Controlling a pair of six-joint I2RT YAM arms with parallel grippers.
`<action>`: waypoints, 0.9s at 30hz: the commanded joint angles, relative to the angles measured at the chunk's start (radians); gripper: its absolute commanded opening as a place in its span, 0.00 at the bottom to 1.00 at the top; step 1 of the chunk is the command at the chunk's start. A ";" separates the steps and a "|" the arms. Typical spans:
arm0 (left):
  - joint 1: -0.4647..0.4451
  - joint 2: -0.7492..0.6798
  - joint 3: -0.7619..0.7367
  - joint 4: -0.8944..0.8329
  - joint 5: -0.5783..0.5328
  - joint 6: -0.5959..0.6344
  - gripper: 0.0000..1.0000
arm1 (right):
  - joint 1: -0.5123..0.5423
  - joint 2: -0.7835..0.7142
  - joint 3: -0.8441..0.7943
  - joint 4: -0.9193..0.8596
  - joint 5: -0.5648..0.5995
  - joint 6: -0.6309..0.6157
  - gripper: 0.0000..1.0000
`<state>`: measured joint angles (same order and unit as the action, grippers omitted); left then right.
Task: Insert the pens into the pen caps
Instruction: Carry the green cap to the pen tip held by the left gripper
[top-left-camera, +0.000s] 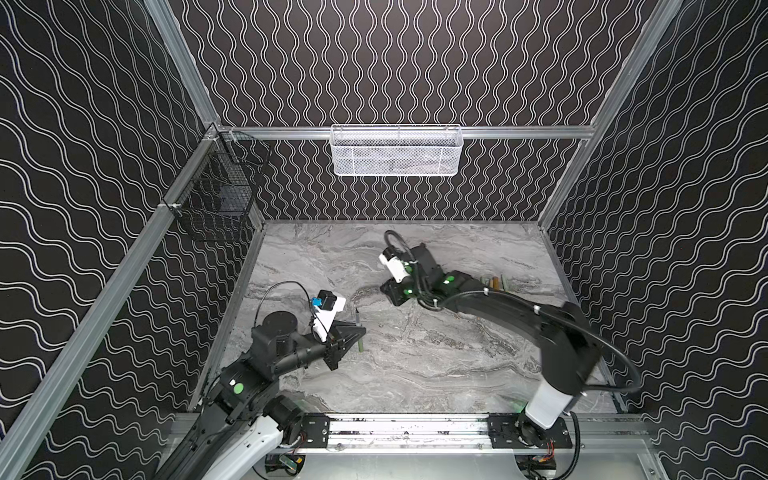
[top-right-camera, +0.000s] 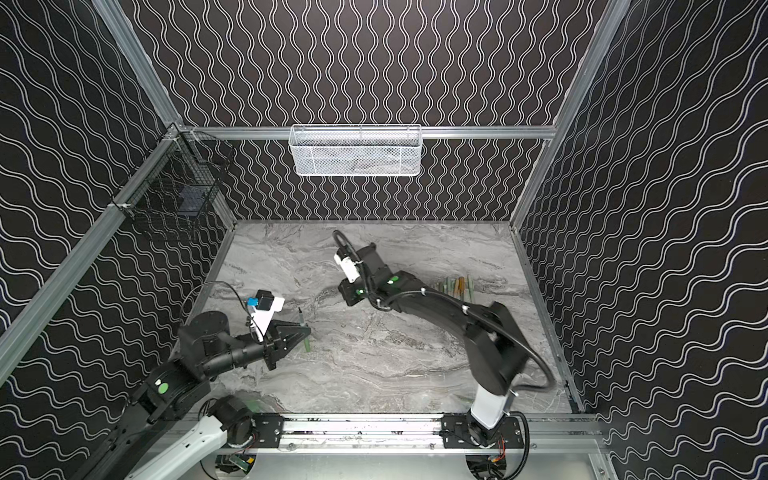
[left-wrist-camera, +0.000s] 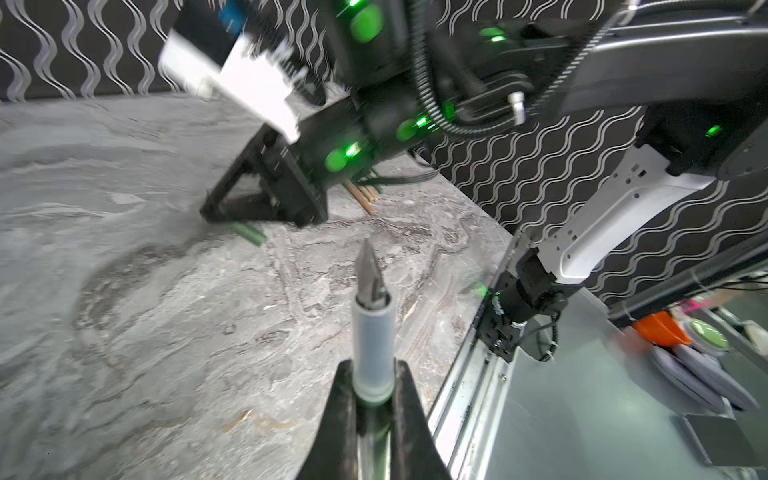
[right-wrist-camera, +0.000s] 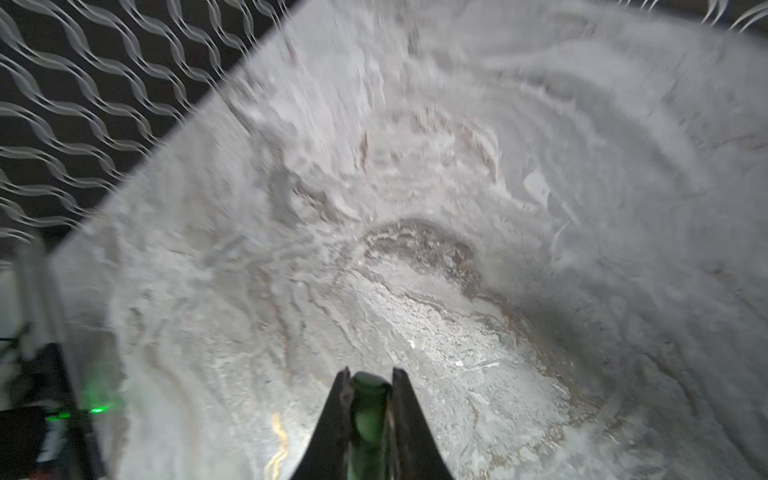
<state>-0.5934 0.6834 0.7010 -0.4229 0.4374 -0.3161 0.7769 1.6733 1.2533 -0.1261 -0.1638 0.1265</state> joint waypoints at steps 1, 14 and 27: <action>-0.001 0.033 -0.039 0.190 0.107 -0.064 0.00 | -0.019 -0.141 -0.143 0.318 -0.133 0.074 0.14; -0.089 0.113 -0.204 0.532 0.218 -0.166 0.00 | -0.073 -0.492 -0.471 0.796 -0.364 0.310 0.14; -0.136 0.262 -0.178 0.642 0.357 -0.195 0.00 | -0.065 -0.496 -0.584 1.121 -0.559 0.434 0.13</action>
<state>-0.7223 0.9295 0.5121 0.1780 0.7624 -0.5179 0.7074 1.1709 0.6754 0.8707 -0.6754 0.5163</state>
